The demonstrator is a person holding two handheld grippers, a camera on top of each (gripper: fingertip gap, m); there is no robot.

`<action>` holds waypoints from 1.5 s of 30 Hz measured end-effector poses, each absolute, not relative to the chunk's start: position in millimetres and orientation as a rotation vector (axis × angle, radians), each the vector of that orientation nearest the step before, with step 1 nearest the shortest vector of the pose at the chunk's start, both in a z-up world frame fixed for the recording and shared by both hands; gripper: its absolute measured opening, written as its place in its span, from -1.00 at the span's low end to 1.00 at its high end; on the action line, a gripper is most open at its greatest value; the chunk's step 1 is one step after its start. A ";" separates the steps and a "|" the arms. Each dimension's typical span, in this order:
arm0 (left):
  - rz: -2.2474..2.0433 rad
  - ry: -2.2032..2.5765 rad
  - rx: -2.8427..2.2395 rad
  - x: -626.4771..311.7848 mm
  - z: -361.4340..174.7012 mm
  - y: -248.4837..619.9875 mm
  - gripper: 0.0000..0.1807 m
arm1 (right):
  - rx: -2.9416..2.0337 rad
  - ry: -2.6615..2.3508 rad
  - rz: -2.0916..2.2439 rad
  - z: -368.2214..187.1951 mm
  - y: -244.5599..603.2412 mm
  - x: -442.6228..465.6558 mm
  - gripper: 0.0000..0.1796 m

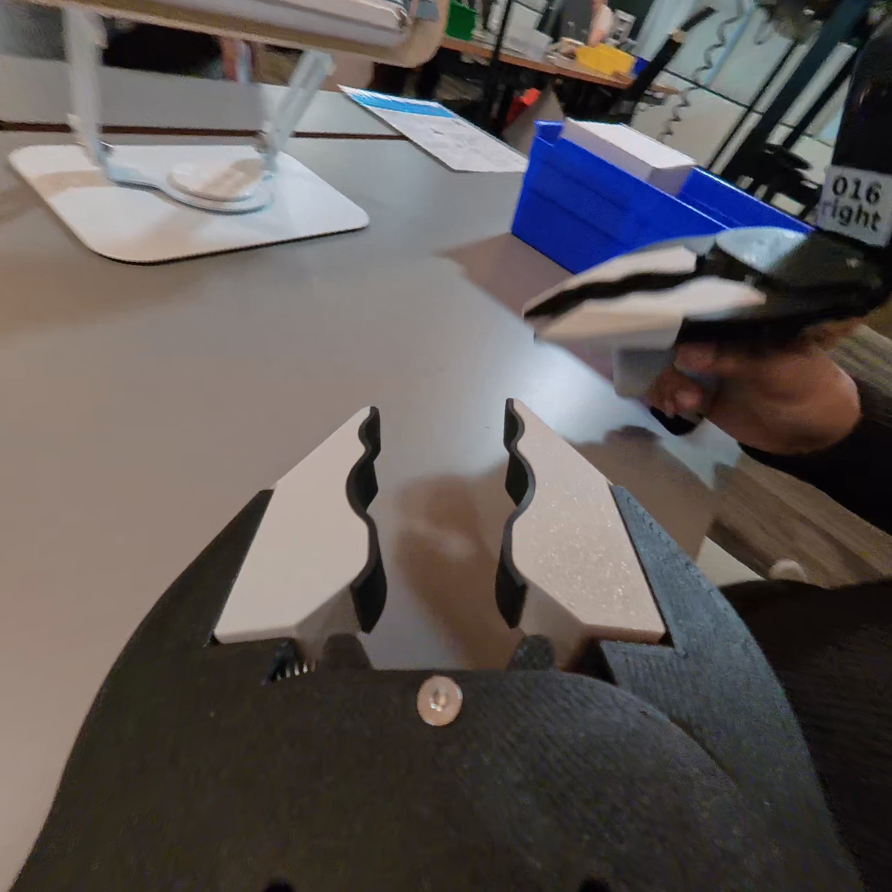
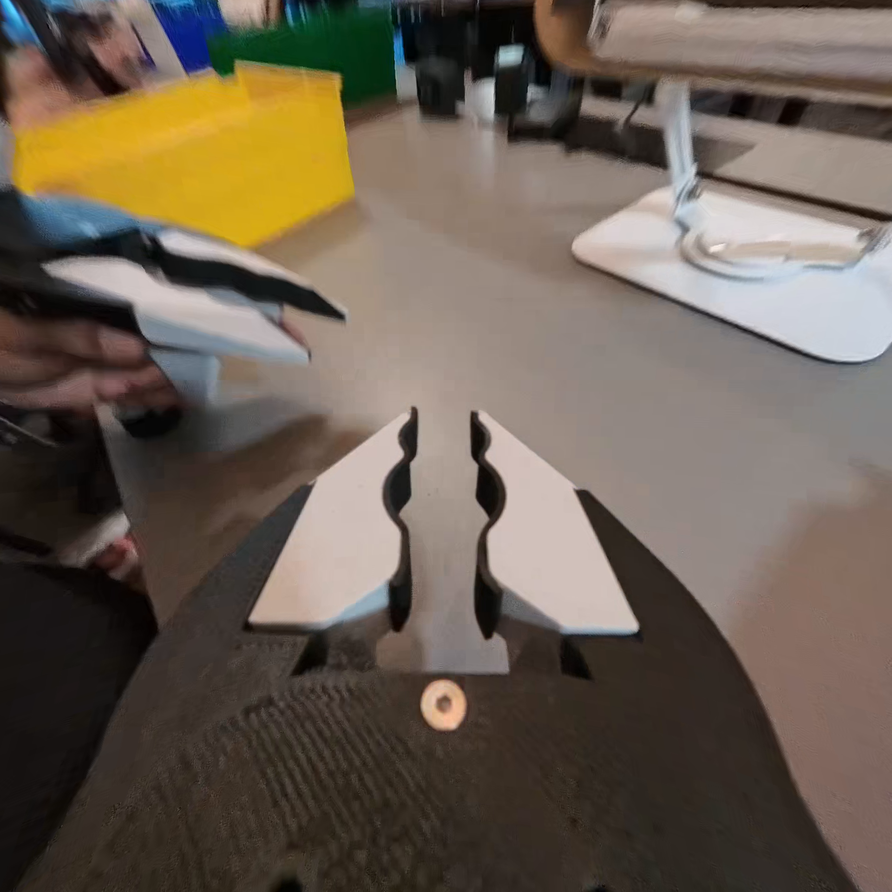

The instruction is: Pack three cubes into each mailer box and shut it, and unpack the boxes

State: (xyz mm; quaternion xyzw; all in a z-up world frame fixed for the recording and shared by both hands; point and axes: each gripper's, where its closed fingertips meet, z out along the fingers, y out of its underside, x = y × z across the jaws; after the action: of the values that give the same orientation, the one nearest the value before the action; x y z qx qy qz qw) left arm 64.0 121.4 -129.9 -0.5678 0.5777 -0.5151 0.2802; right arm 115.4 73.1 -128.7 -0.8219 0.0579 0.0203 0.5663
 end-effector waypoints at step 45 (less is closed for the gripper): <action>-1.342 1.380 -1.478 62.8 -107.9 106.5 -0.46 | -1.492 0.507 -0.446 13.9 -151.9 241.3 -0.38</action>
State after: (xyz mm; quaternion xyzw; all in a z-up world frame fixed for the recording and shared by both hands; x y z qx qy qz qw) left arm 62.8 106.5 -107.9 -0.5707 0.5326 -0.5179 0.3498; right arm 241.3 -151.9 13.9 -0.6653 0.2261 -0.1989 0.6831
